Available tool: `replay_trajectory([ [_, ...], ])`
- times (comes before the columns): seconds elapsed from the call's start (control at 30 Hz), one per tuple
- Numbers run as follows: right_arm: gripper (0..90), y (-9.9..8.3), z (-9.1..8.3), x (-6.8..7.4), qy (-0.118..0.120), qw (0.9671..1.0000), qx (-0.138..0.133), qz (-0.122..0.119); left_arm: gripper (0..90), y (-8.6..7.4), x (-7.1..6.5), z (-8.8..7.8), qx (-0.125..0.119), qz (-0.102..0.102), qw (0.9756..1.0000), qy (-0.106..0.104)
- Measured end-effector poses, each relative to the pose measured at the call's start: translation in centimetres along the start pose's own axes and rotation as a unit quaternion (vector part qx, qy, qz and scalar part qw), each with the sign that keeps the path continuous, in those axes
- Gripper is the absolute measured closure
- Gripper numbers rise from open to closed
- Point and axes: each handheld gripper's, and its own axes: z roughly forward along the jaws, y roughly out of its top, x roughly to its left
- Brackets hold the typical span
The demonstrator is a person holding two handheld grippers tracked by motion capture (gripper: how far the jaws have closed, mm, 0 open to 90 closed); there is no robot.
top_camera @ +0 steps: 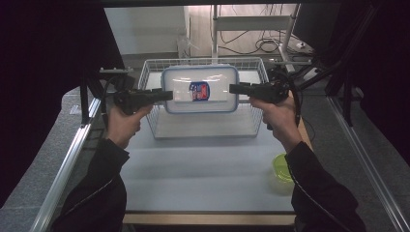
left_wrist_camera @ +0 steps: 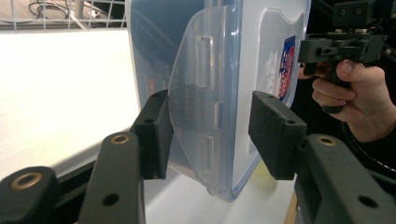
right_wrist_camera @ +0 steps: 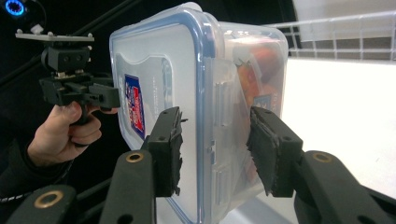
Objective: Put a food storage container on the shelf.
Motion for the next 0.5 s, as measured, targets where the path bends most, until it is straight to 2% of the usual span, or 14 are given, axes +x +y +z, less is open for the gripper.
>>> replay_trajectory([
  [0.23,54.9,1.5,0.6,-1.4,-0.006,1.0000,-0.001,0.003,50.3,1.4,1.1,1.1,0.001,-0.008,1.0000,0.001],
  [0.5,54.4,2.5,1.7,-3.1,-0.023,0.9996,-0.001,0.016,49.5,2.7,3.2,2.9,0.006,-0.021,0.9997,0.002],
])
